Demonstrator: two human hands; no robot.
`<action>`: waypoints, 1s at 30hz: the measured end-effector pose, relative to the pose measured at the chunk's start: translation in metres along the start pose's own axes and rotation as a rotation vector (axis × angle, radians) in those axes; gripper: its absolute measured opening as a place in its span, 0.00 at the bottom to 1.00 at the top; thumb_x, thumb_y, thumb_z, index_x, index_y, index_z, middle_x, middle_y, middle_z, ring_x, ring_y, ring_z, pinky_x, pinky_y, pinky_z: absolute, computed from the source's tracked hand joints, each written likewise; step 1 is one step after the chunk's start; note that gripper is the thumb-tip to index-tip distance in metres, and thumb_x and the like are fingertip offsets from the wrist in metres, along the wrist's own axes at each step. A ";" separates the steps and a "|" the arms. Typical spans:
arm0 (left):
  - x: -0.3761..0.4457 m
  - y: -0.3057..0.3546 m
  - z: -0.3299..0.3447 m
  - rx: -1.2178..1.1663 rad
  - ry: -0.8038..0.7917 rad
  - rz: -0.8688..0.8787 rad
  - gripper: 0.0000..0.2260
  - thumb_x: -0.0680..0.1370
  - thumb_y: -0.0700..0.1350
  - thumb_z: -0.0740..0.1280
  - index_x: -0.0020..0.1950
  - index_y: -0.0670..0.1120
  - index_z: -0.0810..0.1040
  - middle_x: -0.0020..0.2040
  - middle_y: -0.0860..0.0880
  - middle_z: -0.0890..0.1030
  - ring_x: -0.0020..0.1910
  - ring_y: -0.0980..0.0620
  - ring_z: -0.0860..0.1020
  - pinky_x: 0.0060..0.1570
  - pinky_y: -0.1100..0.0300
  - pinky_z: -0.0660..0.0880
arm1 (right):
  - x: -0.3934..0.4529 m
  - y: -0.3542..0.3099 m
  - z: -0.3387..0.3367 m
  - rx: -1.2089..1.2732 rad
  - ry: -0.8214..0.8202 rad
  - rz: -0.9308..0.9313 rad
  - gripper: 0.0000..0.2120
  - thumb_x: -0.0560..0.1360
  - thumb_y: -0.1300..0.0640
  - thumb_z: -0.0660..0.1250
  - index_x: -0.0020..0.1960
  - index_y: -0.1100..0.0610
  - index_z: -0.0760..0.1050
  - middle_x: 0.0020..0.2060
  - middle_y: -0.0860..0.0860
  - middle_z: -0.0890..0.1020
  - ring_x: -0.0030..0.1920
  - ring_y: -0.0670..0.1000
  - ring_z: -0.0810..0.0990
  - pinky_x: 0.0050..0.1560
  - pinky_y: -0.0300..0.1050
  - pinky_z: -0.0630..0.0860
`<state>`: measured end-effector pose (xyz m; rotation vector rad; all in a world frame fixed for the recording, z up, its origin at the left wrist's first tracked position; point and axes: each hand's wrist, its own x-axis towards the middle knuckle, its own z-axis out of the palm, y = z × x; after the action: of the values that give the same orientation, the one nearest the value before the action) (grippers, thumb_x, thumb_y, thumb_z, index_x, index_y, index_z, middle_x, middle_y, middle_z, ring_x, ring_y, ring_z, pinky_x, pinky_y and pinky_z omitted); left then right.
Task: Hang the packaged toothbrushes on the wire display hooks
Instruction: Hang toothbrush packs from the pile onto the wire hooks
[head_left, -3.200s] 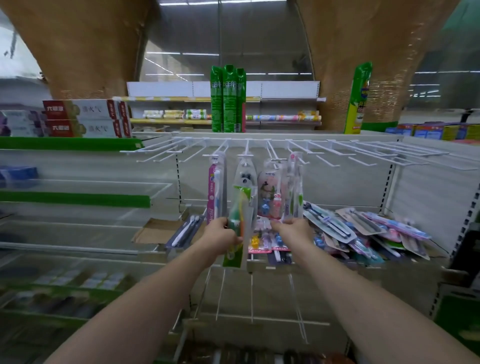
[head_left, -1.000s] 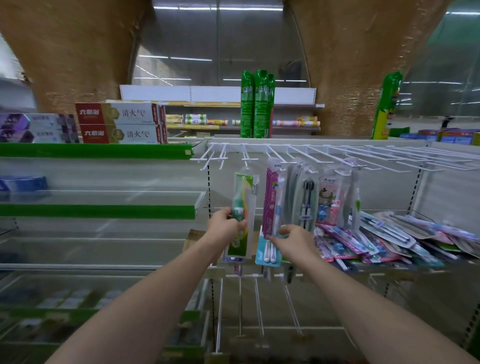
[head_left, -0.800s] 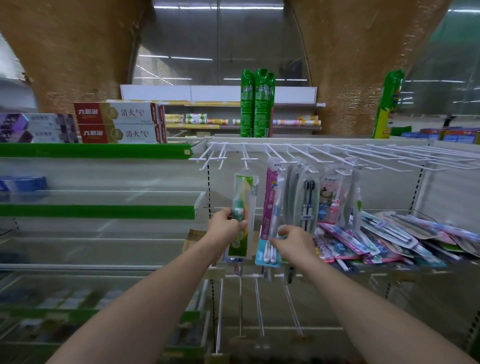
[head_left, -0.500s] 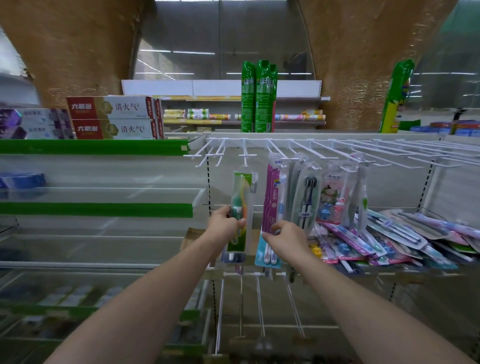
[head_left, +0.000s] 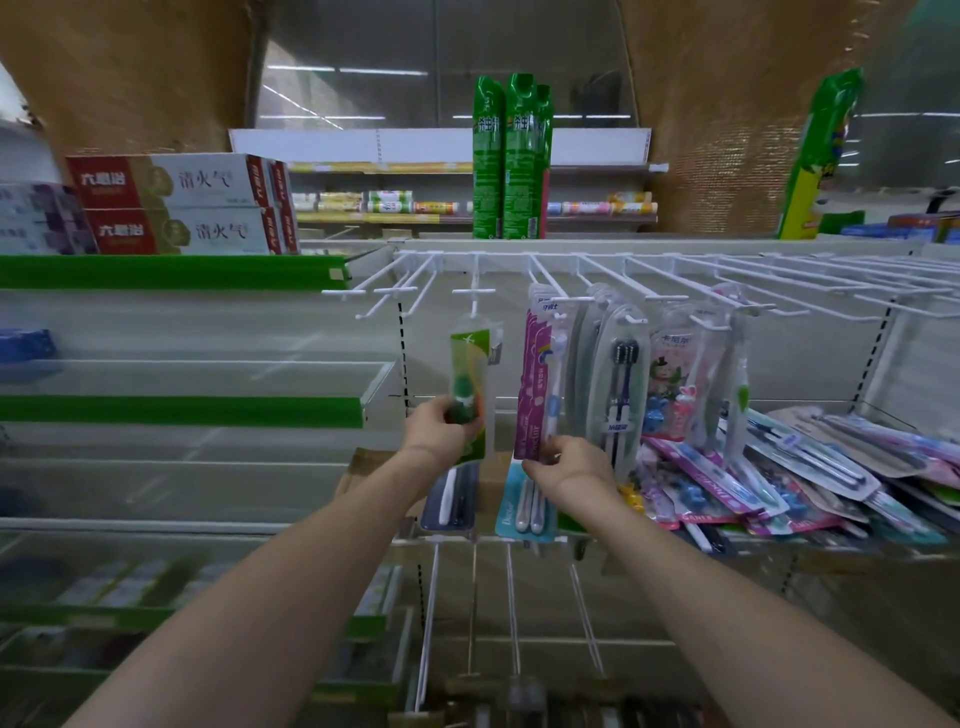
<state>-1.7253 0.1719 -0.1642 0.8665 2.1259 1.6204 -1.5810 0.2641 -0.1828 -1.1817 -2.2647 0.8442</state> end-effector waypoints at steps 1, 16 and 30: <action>0.002 -0.005 0.000 0.015 -0.010 0.001 0.11 0.79 0.38 0.71 0.61 0.45 0.79 0.57 0.48 0.82 0.58 0.47 0.80 0.64 0.48 0.77 | 0.001 0.001 0.001 -0.024 -0.001 0.003 0.14 0.77 0.46 0.71 0.60 0.51 0.81 0.53 0.49 0.85 0.50 0.51 0.83 0.50 0.47 0.81; -0.005 -0.033 0.004 0.846 -0.054 -0.116 0.21 0.73 0.61 0.75 0.42 0.48 0.69 0.46 0.46 0.80 0.45 0.46 0.82 0.40 0.55 0.78 | -0.006 0.000 0.046 -0.686 0.020 -0.151 0.20 0.79 0.40 0.61 0.62 0.51 0.79 0.58 0.55 0.79 0.61 0.58 0.75 0.59 0.51 0.69; -0.021 -0.030 -0.020 0.589 -0.092 -0.296 0.19 0.69 0.50 0.81 0.50 0.45 0.77 0.47 0.46 0.81 0.43 0.51 0.80 0.42 0.56 0.82 | -0.031 -0.013 0.045 -0.619 -0.017 -0.142 0.17 0.76 0.45 0.67 0.60 0.52 0.77 0.56 0.54 0.79 0.60 0.56 0.75 0.59 0.51 0.71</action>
<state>-1.7293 0.1384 -0.1890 0.7124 2.5546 0.8014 -1.6000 0.2179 -0.2097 -1.2286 -2.6780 0.0847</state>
